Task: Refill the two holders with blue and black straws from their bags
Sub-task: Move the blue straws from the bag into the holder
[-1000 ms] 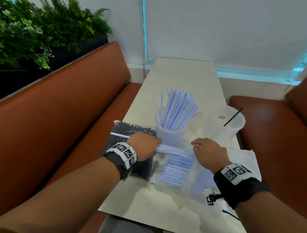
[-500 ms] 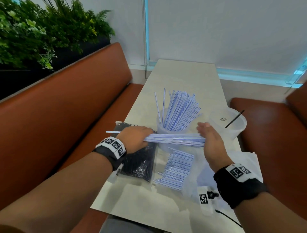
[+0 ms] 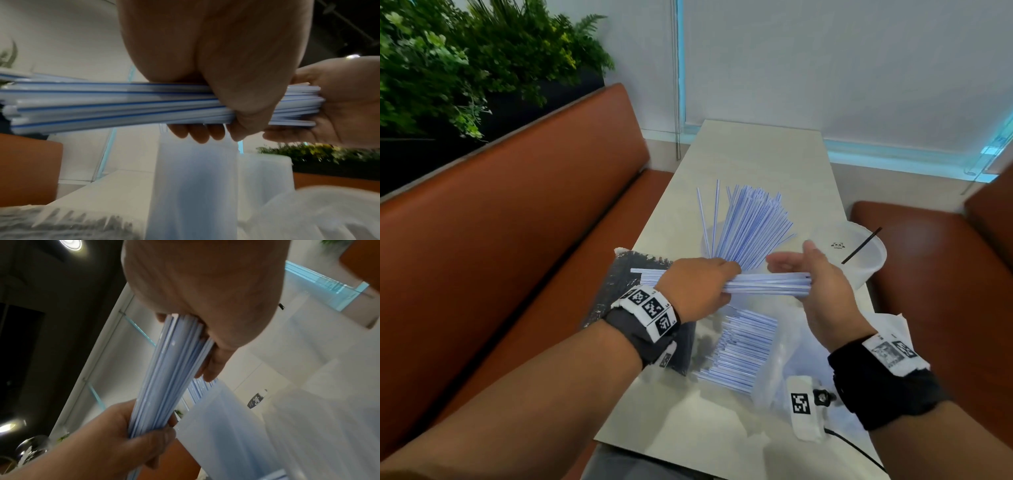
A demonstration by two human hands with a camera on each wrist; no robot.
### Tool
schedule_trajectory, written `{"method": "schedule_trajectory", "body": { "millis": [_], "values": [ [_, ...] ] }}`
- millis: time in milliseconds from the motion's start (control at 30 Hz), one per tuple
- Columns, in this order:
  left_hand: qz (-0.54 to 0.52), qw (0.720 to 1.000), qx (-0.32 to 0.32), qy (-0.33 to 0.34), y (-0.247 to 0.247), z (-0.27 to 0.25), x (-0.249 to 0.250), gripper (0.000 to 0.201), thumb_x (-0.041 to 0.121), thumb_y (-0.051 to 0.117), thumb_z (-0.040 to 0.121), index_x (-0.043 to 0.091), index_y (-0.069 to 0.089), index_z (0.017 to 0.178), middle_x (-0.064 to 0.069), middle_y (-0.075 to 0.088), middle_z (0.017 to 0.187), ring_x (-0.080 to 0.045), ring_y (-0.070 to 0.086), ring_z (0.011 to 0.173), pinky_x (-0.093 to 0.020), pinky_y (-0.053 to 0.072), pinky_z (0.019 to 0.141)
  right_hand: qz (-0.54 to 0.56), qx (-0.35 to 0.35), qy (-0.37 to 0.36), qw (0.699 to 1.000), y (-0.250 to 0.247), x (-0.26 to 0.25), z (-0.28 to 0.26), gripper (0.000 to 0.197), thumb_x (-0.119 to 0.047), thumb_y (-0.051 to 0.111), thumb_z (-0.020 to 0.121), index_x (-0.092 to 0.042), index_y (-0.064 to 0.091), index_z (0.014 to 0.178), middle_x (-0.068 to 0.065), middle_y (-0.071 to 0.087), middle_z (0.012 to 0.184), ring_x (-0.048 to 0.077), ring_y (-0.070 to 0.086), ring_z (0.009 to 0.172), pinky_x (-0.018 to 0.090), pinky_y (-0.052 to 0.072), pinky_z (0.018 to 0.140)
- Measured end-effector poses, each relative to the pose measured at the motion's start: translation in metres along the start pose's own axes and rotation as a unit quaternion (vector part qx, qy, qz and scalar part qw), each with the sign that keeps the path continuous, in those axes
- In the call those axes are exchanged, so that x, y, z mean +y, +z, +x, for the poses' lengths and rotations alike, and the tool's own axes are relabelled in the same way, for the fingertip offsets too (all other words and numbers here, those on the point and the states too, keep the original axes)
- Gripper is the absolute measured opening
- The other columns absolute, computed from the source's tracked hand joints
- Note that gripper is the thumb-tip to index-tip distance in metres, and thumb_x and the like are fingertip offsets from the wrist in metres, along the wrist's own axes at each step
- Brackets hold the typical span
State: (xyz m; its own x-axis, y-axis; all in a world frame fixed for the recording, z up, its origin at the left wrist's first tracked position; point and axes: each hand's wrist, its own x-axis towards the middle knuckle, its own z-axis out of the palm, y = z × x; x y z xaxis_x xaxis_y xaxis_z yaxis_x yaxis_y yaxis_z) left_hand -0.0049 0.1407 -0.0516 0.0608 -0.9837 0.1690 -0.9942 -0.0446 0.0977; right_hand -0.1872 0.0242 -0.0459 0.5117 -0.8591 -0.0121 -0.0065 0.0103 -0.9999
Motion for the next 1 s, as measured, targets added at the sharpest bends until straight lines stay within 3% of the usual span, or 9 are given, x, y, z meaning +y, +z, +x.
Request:
{"method": "schedule_trajectory", "body": {
  "millis": [133,200,300,400,633,733,867,933,1000],
  "values": [
    [-0.248,0.962,0.086,-0.070,-0.029,-0.001,0.000,0.019,0.025,0.061,0.093,0.039,0.050,0.085,0.007,0.056,0.072,-0.009,0.056,0.063,-0.021,0.041,0.054,0.163,0.029,0.062,0.984,0.003,-0.005,0.004,0.061,-0.056,0.033,0.104,-0.009,0.072,0.100,0.008,0.078,0.099,0.026,0.073,0.101,0.038,0.055,0.086],
    [-0.447,0.875,0.162,-0.087,-0.048,0.004,0.012,0.010,0.031,0.066,0.090,0.037,0.059,0.089,0.004,0.065,0.076,-0.003,0.060,0.062,-0.017,0.049,0.058,0.164,0.012,0.104,0.981,0.011,0.000,0.001,0.065,-0.058,0.033,0.104,-0.007,0.072,0.105,0.013,0.077,0.104,0.029,0.074,0.101,0.040,0.056,0.085],
    [-0.640,0.728,0.243,-0.037,-0.064,0.018,0.032,0.012,0.015,0.069,0.088,0.026,0.066,0.092,0.002,0.067,0.080,-0.016,0.068,0.075,-0.025,0.056,0.073,0.185,-0.011,0.163,0.969,0.027,0.003,-0.007,0.067,-0.059,0.035,0.103,-0.003,0.068,0.116,0.021,0.073,0.114,0.035,0.072,0.105,0.046,0.056,0.091],
    [-0.715,0.644,0.271,-0.026,-0.061,0.030,0.047,0.018,0.004,0.065,0.090,0.022,0.064,0.091,-0.002,0.063,0.075,-0.022,0.064,0.070,-0.031,0.054,0.073,0.275,-0.027,0.189,0.942,0.034,0.003,-0.010,0.069,-0.061,0.038,0.102,-0.001,0.062,0.127,0.024,0.067,0.125,0.040,0.068,0.113,0.052,0.054,0.097],
    [-0.735,0.629,0.244,-0.072,-0.042,0.039,0.056,0.017,0.009,0.065,0.088,0.026,0.064,0.091,-0.004,0.062,0.071,-0.025,0.062,0.069,-0.037,0.055,0.075,0.288,-0.086,0.184,0.936,0.028,0.003,-0.008,0.068,-0.053,0.036,0.104,0.005,0.063,0.129,0.023,0.066,0.125,0.034,0.066,0.117,0.050,0.047,0.108],
    [-0.733,0.632,0.237,-0.090,-0.040,0.040,0.055,0.017,0.014,0.067,0.087,0.029,0.065,0.092,-0.004,0.062,0.069,-0.025,0.060,0.070,-0.040,0.055,0.075,0.246,-0.161,0.158,0.943,0.028,-0.002,-0.010,0.064,-0.056,0.042,0.101,-0.004,0.068,0.128,0.022,0.066,0.123,0.035,0.063,0.119,0.052,0.046,0.108],
    [-0.750,0.606,0.243,-0.108,-0.037,0.042,0.049,0.017,0.007,0.064,0.088,0.017,0.055,0.100,-0.004,0.062,0.068,-0.023,0.061,0.066,-0.038,0.056,0.071,0.046,-0.162,-0.019,0.986,0.025,0.001,-0.012,0.039,-0.025,0.053,0.084,-0.016,0.067,0.120,0.008,0.072,0.109,0.020,0.063,0.102,0.036,0.050,0.089],
    [-0.753,0.605,0.234,-0.111,-0.036,0.040,0.050,0.016,0.005,0.063,0.090,0.015,0.055,0.100,-0.004,0.062,0.069,-0.022,0.063,0.067,-0.035,0.058,0.073,-0.113,-0.196,-0.082,0.971,0.027,0.003,-0.015,0.024,-0.026,0.064,0.083,-0.031,0.064,0.107,-0.007,0.072,0.096,0.008,0.064,0.089,0.023,0.049,0.079],
    [-0.753,0.611,0.217,-0.112,-0.033,0.036,0.055,0.014,0.002,0.062,0.091,0.012,0.057,0.100,-0.005,0.062,0.071,-0.022,0.065,0.069,-0.035,0.059,0.075,-0.213,-0.205,-0.093,0.951,0.031,0.009,-0.017,0.008,-0.036,0.062,0.083,-0.036,0.060,0.090,-0.011,0.068,0.084,0.004,0.063,0.077,0.026,0.052,0.075]
  ]
}}
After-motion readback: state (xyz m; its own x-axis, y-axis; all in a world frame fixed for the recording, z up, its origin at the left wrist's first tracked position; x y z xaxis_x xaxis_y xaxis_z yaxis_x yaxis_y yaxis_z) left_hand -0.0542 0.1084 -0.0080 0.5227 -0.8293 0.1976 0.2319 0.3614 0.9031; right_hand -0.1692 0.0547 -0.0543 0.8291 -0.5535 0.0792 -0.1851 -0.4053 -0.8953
